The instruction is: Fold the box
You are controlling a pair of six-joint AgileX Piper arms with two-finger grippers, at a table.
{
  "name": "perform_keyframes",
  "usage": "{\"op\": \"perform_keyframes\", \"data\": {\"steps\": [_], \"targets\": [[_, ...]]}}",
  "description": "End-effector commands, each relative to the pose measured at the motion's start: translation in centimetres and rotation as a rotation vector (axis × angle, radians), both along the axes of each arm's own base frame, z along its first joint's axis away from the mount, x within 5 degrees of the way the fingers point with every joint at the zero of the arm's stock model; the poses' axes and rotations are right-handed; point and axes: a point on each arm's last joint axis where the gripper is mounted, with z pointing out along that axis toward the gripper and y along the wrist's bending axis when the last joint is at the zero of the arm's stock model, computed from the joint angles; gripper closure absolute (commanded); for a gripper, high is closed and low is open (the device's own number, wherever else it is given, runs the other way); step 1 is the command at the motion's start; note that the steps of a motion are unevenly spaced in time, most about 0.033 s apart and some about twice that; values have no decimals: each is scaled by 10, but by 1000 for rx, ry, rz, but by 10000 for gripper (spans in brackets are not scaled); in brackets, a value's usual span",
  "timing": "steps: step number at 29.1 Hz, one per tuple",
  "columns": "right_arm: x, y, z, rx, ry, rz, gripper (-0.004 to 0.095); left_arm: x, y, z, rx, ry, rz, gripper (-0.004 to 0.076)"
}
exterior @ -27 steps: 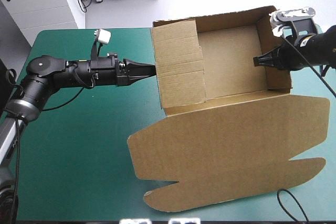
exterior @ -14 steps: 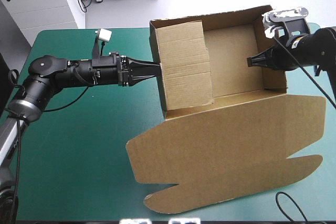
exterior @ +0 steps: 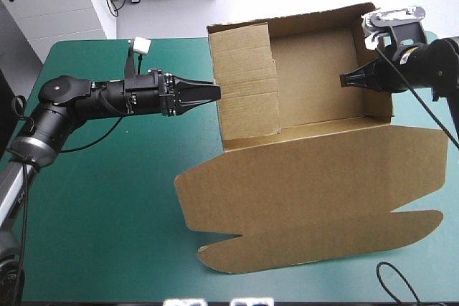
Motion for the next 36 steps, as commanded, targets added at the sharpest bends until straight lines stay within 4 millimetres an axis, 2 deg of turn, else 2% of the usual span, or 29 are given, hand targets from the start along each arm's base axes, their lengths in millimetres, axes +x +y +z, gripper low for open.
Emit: {"op": "perform_keyframes", "data": {"steps": [1, 6, 13, 17, 23, 29, 36], "targets": [[-11, 2, 24, 60, -132, 4, 923, -17, -2, 22, -33, -49, -55, 287], [-10, 3, 25, 80, -144, 2, 923, -11, -2, 25, 31, -64, 23, 287], [-2, 7, 19, 112, -115, 5, 923, -14, -21, 64, 286, -183, 207, 287], [0, 12, 18, 138, -123, 22, 923, -20, -33, 78, 426, -221, 287, 287], [0, 15, 20, 173, -128, 40, 923, -14, -44, 76, 485, -191, 376, 287], [0, 16, 20, 174, -128, 44, 923, -13, -44, 69, 570, -173, 435, 287], [-1, 16, 19, 167, -112, 52, 923, -11, -48, 71, 576, -191, 532, 301]]}}
